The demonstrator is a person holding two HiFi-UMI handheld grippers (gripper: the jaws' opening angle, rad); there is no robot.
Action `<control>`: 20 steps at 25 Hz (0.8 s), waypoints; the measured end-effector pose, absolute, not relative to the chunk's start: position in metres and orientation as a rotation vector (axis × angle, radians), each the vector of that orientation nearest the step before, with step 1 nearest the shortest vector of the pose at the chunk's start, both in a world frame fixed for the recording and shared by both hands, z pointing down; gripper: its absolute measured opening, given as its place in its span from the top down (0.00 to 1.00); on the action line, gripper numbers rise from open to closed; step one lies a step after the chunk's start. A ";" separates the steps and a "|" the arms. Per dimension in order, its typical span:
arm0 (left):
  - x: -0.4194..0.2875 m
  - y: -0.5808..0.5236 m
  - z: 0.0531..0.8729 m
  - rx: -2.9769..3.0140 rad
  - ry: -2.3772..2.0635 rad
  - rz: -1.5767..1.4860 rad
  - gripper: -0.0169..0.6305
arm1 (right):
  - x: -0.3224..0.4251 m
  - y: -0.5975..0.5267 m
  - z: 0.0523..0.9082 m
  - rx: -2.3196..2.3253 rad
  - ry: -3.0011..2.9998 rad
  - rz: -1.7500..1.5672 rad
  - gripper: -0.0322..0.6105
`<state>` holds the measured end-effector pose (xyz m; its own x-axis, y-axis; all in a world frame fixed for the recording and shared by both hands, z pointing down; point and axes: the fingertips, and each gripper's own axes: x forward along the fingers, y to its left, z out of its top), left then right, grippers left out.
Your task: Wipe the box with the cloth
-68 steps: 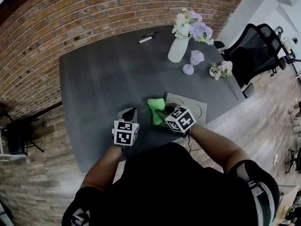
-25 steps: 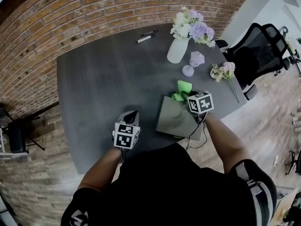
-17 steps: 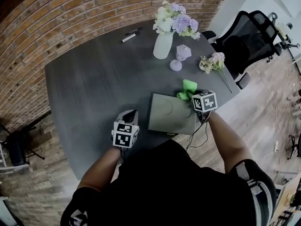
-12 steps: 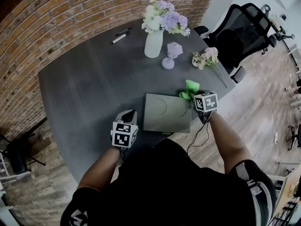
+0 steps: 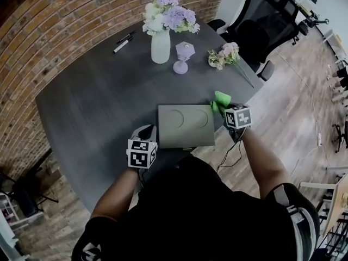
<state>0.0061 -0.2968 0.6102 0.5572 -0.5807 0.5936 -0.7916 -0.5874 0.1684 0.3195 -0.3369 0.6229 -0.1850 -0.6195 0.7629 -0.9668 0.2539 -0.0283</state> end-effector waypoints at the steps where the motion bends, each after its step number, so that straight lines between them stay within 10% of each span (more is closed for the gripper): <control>1: 0.007 -0.296 0.610 2.378 -1.106 0.681 0.96 | 0.318 -0.332 0.623 1.439 -1.893 0.701 0.88; 20: 0.017 -0.276 0.623 2.408 -1.001 0.682 0.96 | 0.302 -0.164 0.642 1.451 -1.839 0.848 0.88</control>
<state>0.0171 -0.2761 0.6232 0.6158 -0.5219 0.5903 -0.7402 -0.6400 0.2063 0.3024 -0.1639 0.6416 -0.1866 -0.5662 0.8029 -0.9782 0.1825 -0.0987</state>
